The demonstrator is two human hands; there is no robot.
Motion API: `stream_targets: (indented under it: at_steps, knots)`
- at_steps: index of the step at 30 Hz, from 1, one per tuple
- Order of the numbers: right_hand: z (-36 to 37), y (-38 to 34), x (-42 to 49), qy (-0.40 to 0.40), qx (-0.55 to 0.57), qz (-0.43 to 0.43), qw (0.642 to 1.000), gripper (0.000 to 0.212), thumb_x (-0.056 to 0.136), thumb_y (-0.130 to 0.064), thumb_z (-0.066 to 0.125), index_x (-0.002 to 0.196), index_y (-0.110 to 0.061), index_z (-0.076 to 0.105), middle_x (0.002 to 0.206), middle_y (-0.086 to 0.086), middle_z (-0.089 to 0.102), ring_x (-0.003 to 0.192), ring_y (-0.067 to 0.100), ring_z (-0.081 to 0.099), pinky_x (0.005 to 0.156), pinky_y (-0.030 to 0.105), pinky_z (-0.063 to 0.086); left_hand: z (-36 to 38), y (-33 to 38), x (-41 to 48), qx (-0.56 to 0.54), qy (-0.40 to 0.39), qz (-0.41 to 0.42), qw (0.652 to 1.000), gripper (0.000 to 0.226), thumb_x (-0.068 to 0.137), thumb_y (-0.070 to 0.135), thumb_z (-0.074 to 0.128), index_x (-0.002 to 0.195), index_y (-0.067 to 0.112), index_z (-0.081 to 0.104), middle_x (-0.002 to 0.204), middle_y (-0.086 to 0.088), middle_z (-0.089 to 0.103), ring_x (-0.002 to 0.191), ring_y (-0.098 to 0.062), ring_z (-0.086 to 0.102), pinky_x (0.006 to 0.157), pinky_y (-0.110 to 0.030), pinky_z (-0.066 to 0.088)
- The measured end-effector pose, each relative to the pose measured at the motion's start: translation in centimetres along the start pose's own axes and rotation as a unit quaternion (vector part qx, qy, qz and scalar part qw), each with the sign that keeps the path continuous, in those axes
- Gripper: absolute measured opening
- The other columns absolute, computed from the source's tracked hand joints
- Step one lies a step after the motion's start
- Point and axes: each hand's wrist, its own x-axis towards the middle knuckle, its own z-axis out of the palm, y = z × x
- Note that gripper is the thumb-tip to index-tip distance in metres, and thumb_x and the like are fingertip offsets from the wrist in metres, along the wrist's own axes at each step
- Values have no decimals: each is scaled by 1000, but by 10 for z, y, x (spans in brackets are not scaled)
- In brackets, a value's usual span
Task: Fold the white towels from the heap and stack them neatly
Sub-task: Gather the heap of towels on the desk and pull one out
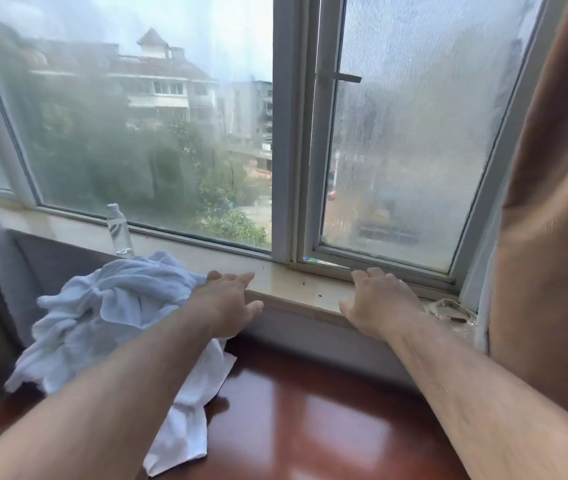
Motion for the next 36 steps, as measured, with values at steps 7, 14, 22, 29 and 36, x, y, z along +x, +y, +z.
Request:
stream_targets:
  at_steps: [7, 14, 22, 29, 36]
  knots:
    - [15, -47, -4, -17, 35, -22, 999, 55, 95, -47, 41, 142, -16, 42, 143, 10, 45, 130, 34, 45, 110, 44, 35, -6, -50, -30, 11, 0, -33, 999, 72, 96, 57, 43, 158, 30, 18, 160, 0, 32, 147, -30, 20, 118, -44, 23]
    - [40, -92, 12, -20, 38, -28, 999, 63, 96, -53, 42, 147, -16, 40, 146, 9, 44, 134, 31, 43, 112, 40, 34, 22, -100, -20, 7, 17, -22, 1000, 71, 95, 59, 43, 157, 31, 22, 160, 3, 32, 147, -25, 23, 117, -44, 25]
    - [112, -156, 105, -30, 48, 3, 998, 56, 96, -51, 44, 141, -16, 46, 142, 7, 49, 129, 29, 48, 104, 39, 41, 91, -170, 82, -22, 13, 35, 999, 66, 98, 53, 41, 157, 31, 22, 159, 5, 34, 146, -21, 22, 116, -42, 25]
    - [196, -192, 149, -69, 52, 34, 996, 54, 98, -48, 42, 143, -18, 43, 145, 6, 47, 129, 29, 48, 105, 40, 41, 153, -216, 150, -44, 16, 97, 994, 57, 98, 44, 43, 153, 33, 31, 152, 10, 41, 140, -16, 28, 112, -37, 28]
    - [229, -186, 150, -67, 82, 63, 992, 55, 98, -48, 44, 147, -22, 39, 146, 3, 46, 130, 27, 45, 104, 40, 42, 191, -214, 164, -40, 22, 141, 989, 56, 97, 45, 44, 151, 33, 33, 151, 9, 41, 140, -17, 26, 113, -34, 25]
